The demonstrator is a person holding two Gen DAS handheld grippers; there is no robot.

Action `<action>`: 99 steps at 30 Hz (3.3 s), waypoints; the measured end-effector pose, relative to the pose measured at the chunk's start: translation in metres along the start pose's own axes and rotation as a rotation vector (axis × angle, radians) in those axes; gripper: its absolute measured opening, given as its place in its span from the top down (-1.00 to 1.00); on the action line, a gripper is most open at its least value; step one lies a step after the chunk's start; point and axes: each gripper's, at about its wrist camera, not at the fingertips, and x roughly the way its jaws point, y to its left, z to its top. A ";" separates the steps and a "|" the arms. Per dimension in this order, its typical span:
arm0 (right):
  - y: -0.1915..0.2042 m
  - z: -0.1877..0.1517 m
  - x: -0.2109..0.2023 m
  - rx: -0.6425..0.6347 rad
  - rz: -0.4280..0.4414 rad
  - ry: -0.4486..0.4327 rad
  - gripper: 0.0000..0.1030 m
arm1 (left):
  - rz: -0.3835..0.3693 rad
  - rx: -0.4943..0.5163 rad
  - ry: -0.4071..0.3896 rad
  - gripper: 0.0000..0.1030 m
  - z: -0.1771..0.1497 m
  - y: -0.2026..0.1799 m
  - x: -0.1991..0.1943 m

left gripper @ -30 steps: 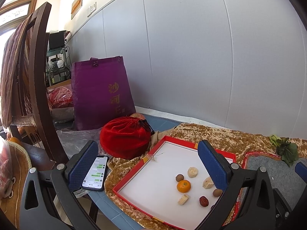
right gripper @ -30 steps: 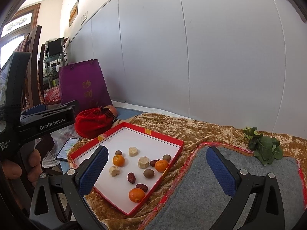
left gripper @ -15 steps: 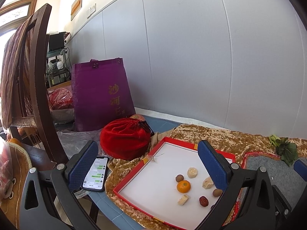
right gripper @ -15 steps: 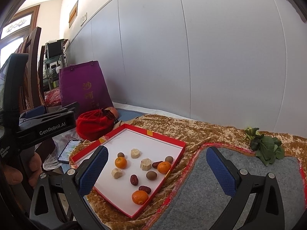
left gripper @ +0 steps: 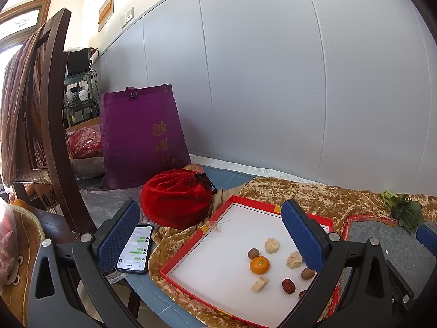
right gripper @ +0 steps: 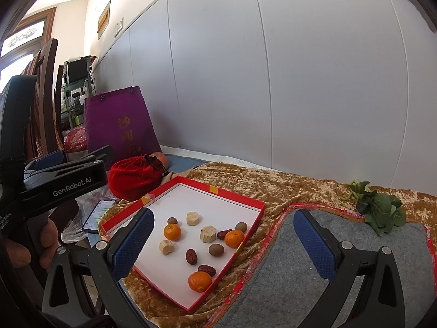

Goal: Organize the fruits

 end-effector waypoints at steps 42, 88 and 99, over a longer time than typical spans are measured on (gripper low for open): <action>-0.003 0.000 0.003 0.026 -0.004 0.011 -0.99 | -0.019 0.018 -0.004 -1.00 -0.001 0.001 0.002; -0.001 0.000 0.004 0.012 -0.002 0.020 -0.99 | -0.018 0.019 -0.016 -1.00 0.001 0.001 -0.004; 0.002 0.000 0.004 0.007 0.009 0.019 -0.99 | -0.015 0.023 -0.011 -1.00 0.000 -0.002 -0.003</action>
